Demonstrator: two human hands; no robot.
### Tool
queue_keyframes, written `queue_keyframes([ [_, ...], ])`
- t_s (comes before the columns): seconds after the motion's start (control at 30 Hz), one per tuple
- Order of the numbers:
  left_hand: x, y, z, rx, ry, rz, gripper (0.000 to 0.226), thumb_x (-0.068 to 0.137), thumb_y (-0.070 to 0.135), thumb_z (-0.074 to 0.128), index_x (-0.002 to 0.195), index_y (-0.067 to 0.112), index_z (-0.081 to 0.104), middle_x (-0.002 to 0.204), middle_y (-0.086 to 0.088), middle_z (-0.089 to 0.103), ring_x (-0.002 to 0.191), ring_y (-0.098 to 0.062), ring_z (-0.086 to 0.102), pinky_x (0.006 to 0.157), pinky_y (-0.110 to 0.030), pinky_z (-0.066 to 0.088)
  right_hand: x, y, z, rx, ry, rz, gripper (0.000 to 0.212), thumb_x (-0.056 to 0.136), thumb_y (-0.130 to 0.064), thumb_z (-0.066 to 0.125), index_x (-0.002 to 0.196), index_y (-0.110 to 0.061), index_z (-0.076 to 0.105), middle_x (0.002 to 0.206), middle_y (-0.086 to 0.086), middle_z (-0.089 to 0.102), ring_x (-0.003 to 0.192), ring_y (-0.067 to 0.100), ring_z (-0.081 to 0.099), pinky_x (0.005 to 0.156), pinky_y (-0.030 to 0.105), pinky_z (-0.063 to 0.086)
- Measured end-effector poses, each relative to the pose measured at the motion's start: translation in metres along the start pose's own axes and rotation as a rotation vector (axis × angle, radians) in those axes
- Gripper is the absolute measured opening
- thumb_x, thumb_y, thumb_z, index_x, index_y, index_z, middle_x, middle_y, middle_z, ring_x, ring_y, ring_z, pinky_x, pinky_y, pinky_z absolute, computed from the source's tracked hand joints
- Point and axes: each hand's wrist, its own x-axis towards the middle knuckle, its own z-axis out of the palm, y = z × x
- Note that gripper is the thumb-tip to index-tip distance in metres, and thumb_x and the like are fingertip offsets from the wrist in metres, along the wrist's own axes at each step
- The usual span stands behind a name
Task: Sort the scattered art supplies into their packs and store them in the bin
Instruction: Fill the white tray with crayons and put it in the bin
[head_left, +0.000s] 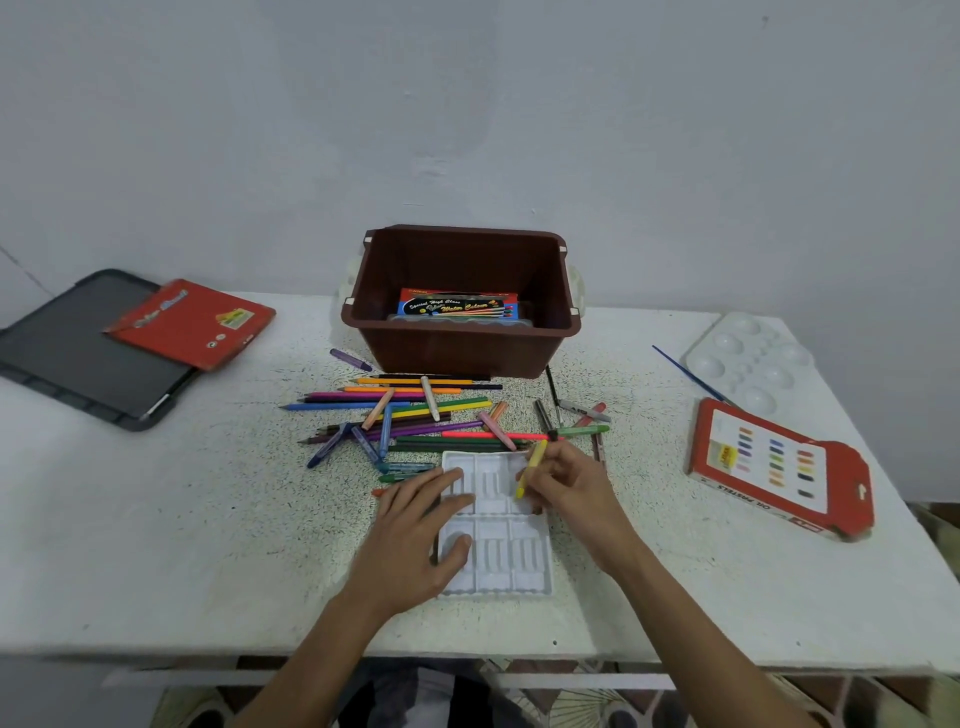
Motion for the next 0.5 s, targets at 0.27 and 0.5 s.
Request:
queue_keyframes([
  [0.27, 0.0, 0.0, -0.001, -0.001, 0.001, -0.001, 0.04, 0.094, 0.049, 0.051, 0.13, 0.033, 0.057, 0.151, 0.016, 0.038, 0.143, -0.008, 0.027, 0.113, -0.044, 0.025, 0.0, 0.027, -0.003, -0.57, 0.008, -0.317, 0.011, 0.091, -0.022, 0.066, 0.082, -0.017, 0.063, 0.08, -0.002, 0.06, 0.075, 0.018, 0.057, 0.068, 0.038, 0.049],
  [0.5, 0.0, 0.0, -0.001, 0.009, -0.009, -0.008, 0.04, 0.094, 0.049, 0.05, 0.131, 0.034, 0.056, 0.152, 0.017, 0.037, 0.143, -0.007, 0.026, 0.113, -0.043, 0.025, -0.005, 0.029, -0.004, -0.807, -0.003, -0.469, 0.015, 0.091, -0.024, 0.064, 0.079, -0.014, 0.062, 0.075, -0.003, 0.059, 0.073, 0.014, 0.045, 0.063, 0.014, 0.029],
])
